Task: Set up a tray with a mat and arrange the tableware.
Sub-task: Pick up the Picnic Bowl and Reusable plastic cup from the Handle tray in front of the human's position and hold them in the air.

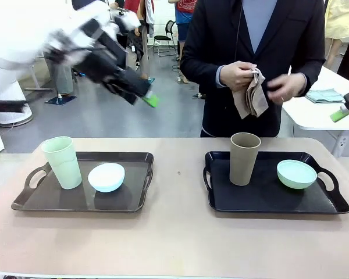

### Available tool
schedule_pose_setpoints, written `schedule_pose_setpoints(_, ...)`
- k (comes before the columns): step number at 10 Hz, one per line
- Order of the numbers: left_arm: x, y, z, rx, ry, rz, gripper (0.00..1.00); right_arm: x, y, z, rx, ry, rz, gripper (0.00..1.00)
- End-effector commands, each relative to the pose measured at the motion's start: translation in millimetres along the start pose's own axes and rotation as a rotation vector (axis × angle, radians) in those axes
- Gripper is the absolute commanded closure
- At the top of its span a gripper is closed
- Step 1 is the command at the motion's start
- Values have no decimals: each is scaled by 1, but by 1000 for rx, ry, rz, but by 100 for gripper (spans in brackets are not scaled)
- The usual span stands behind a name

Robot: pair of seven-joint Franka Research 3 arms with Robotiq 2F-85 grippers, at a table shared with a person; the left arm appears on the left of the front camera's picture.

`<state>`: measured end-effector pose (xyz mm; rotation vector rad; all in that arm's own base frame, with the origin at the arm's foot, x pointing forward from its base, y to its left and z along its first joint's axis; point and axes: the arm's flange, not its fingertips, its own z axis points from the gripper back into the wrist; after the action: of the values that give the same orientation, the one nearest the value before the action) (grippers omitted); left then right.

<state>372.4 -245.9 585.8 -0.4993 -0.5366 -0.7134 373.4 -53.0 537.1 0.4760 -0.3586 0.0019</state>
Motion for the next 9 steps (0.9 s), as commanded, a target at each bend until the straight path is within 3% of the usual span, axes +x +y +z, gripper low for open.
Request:
schedule_pose_setpoints(1, -32, 17, 53, -70, -14, 162, 0, -16, -1, 8, 88, 102, 4, 0)
schedule_pose_setpoints(3, -32, 17, 53, -70, -14, 162, 0, -16, -1, 8, 88, 102, 4, 0)
schedule_pose_setpoints(4, -17, 20, 32, -56, -11, 110, 0, -3, -1, -4, 36, 26, 8, 0)
schedule_pose_setpoints(5, -5, 29, 1, -57, -39, -122, 0, 16, 1, -21, -89, 21, -37, 0)
schedule_pose_setpoints(6, 13, 44, -29, -60, -57, -227, 0, 30, 5, -38, -155, 43, -50, 0)
schedule_pose_setpoints(8, 34, 62, -94, -106, -37, -354, 0, 55, 6, -80, -286, 78, -117, 0)
schedule_pose_setpoints(9, 39, 59, -126, -241, -1, -388, 0, 64, 7, -104, -304, 88, -145, 0)
